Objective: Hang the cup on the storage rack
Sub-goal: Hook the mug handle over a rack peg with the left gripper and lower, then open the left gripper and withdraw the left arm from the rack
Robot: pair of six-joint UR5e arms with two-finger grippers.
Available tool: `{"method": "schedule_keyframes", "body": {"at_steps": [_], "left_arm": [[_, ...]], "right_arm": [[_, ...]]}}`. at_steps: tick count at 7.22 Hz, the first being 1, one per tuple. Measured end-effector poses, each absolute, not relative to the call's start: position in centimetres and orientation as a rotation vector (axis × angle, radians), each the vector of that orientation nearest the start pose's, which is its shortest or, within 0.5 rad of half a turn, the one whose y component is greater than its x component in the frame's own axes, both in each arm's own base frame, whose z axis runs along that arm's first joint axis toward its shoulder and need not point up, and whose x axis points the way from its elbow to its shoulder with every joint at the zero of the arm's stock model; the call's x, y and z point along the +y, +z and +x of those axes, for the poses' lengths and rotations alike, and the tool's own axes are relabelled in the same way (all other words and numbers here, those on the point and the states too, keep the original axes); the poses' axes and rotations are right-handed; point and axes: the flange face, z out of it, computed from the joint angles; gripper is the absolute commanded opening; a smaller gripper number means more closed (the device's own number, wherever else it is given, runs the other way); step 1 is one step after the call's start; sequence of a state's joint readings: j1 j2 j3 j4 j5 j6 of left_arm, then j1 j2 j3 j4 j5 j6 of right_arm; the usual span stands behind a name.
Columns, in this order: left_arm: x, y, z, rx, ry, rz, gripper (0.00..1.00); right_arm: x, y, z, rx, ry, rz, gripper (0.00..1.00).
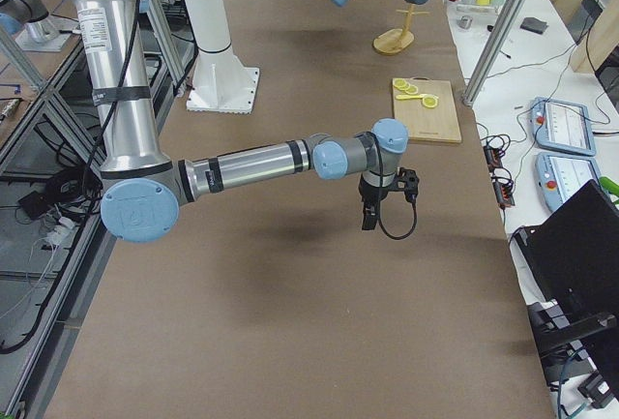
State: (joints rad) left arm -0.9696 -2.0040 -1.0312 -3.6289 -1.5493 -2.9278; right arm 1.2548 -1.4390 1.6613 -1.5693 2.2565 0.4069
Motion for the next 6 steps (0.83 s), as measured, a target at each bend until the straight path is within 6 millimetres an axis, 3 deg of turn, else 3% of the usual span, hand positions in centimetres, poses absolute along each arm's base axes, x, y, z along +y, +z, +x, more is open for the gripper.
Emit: {"method": "schedule_keyframes", "body": {"at_steps": [1,3,5,6], "left_arm": [[-59.05,46.11,24.17,2.256,-1.437,-0.424,0.39],[-58.99,46.17,24.23,2.254,-1.436,-0.423,0.81],[-58.98,46.18,24.27,2.253,-1.437,-0.424,0.97],[-58.90,46.12,24.22,2.255,-1.435,-0.425,0.97]], "right_arm": [[-54.72,55.03,-10.50,-0.715,0.010,-0.040,1.00],[-54.76,54.98,-10.51,-0.715,0.011,-0.040,1.00],[-54.77,54.96,-10.52,-0.715,0.013,-0.041,1.00],[-54.77,54.96,-10.55,-0.715,0.014,-0.042,1.00]]}}
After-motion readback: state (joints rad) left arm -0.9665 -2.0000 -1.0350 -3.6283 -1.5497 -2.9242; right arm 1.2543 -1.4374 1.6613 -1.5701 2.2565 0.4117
